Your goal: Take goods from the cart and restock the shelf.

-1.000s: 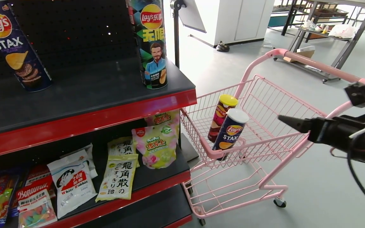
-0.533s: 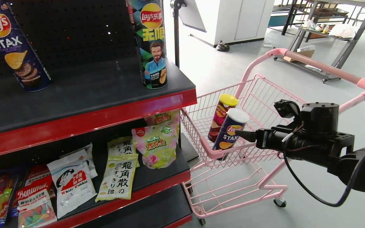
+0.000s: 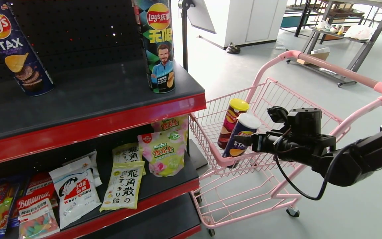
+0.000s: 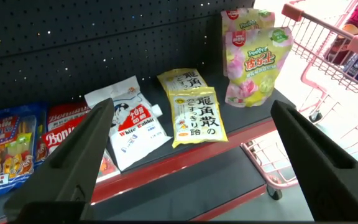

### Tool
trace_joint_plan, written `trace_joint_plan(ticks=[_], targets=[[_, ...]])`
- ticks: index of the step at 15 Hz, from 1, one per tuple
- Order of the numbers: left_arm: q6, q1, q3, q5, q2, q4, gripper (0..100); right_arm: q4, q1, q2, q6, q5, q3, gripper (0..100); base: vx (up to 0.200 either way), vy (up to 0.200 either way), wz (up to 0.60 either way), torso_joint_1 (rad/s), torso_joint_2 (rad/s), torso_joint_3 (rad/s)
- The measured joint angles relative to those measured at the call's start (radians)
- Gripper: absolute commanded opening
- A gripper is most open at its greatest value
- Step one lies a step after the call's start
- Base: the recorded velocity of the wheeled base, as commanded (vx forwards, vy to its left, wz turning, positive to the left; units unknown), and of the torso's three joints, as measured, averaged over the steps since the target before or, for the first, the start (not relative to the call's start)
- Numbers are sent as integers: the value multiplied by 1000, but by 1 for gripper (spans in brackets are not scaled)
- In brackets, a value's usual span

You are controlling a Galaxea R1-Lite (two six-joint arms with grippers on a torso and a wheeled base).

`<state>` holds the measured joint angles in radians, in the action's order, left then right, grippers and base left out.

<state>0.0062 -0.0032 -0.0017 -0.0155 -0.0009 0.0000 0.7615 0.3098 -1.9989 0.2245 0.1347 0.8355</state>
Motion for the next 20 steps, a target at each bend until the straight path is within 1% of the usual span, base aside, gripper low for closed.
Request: trace_joint_plan(ticks=[3,8,9,11,15,17,20], targets=[[0,0,0,0,0,0,100,-1,1,-68,0,-24,88,100,0,0,0,0,0,0],[0,0,0,0,0,0,100,-1,3,-153,0,-67,196,100,0,0,0,0,0,0],[0,0,0,0,0,0,100,-1,5,-163,-1,-73,204,0,0,0,0,0,0,0],[0,0,0,0,0,0,100,-1,11,-176,5,-100,210,0,0,0,0,0,0,0],[0,0,0,0,0,0,100,2,21,-176,33,-112,199,0,0,0,0,0,0,0],[0,0,0,0,0,0,100,0,27,-158,29,-113,174,0,0,0,0,0,0,0],[0,0,0,0,0,0,100,3,44,-76,29,-138,97,0,0,0,0,0,0,0]])
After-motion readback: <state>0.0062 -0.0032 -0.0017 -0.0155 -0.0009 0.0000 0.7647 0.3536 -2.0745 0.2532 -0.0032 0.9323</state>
